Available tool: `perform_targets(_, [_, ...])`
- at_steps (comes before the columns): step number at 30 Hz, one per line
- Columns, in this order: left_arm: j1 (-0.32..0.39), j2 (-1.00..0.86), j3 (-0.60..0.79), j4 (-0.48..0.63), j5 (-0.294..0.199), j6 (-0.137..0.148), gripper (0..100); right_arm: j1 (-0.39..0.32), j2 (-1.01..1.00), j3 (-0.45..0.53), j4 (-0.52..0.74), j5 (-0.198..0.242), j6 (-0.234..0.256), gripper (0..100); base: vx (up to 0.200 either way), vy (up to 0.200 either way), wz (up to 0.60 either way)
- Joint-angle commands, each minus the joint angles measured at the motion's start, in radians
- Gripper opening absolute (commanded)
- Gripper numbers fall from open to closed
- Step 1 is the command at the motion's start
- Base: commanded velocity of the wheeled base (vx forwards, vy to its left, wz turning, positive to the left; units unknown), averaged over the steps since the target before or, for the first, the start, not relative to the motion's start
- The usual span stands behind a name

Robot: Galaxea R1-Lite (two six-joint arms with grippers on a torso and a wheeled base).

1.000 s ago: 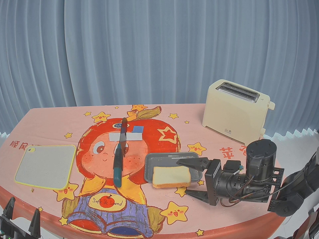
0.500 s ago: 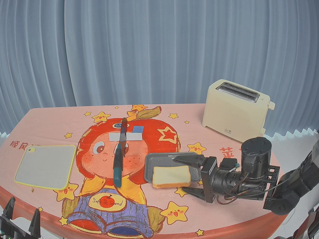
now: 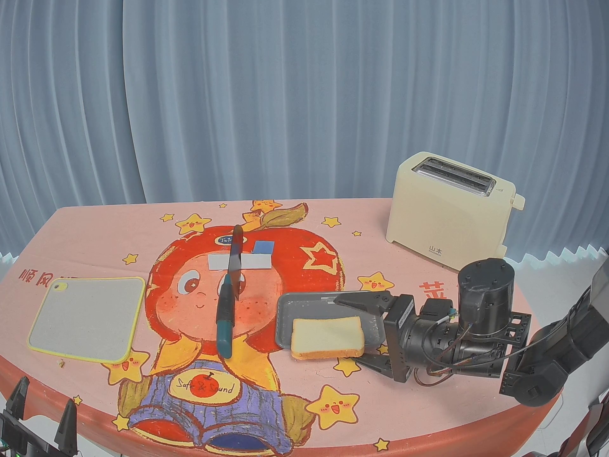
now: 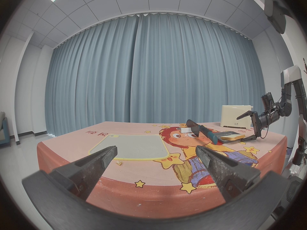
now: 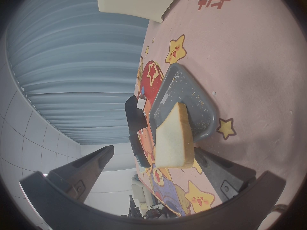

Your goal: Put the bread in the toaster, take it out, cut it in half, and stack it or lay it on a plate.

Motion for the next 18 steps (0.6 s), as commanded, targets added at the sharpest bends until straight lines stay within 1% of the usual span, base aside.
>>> perform_targets(1, [0.0, 0.002, 0.018, 0.0, 0.001, 0.0, 100, -0.001, 0.0, 0.001, 0.005, 0.001, 0.001, 0, 0.0, 0.0, 0.0])
perform_targets(18, [0.0, 0.002, 0.018, 0.0, 0.001, 0.0, 100, 0.014, 0.029, 0.013, 0.016, -0.007, -0.003, 0, 0.0, 0.0, 0.0])
